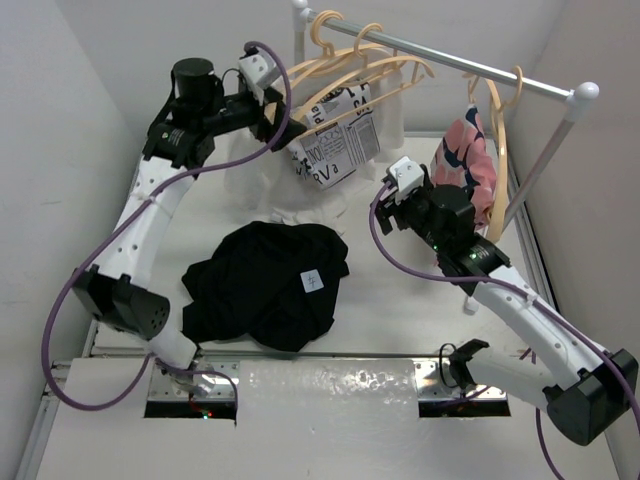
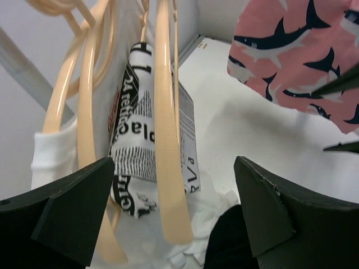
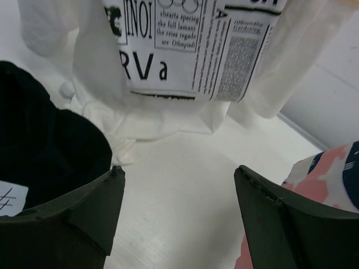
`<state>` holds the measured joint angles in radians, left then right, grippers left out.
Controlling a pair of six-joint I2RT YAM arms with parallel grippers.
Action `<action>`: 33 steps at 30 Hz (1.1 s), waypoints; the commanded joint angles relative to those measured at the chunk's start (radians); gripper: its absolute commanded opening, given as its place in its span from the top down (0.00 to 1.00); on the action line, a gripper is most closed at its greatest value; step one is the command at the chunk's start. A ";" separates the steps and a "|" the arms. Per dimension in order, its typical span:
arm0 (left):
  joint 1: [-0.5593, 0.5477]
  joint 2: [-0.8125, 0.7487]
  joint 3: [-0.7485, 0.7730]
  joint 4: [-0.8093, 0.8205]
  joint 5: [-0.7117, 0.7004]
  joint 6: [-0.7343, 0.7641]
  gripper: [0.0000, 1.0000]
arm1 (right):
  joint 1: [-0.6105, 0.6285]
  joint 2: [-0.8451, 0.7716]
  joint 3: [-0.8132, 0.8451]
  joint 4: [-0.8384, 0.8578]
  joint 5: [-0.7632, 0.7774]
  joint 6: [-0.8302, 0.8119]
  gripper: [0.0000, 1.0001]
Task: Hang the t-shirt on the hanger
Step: Pick up the hanger from the clothesline.
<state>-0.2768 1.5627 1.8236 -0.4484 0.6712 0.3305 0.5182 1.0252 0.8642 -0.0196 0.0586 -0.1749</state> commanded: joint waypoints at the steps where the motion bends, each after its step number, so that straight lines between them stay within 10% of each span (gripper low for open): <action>1: -0.030 0.034 0.127 0.030 0.027 -0.045 0.15 | -0.004 -0.024 -0.027 0.023 -0.006 0.035 0.23; 18: -0.148 0.378 0.422 -0.055 -0.196 -0.013 0.32 | -0.006 -0.024 -0.054 -0.046 -0.011 -0.003 0.23; 29: -0.160 0.320 0.373 -0.039 -0.199 -0.056 0.98 | -0.004 -0.042 -0.076 -0.043 -0.008 -0.003 0.23; 33: -0.160 0.284 0.339 -0.016 -0.199 -0.094 1.00 | -0.004 -0.056 -0.083 -0.043 -0.017 0.000 0.23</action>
<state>-0.4316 1.9377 2.1708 -0.5350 0.4736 0.2779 0.5182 0.9962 0.7925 -0.0910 0.0483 -0.1768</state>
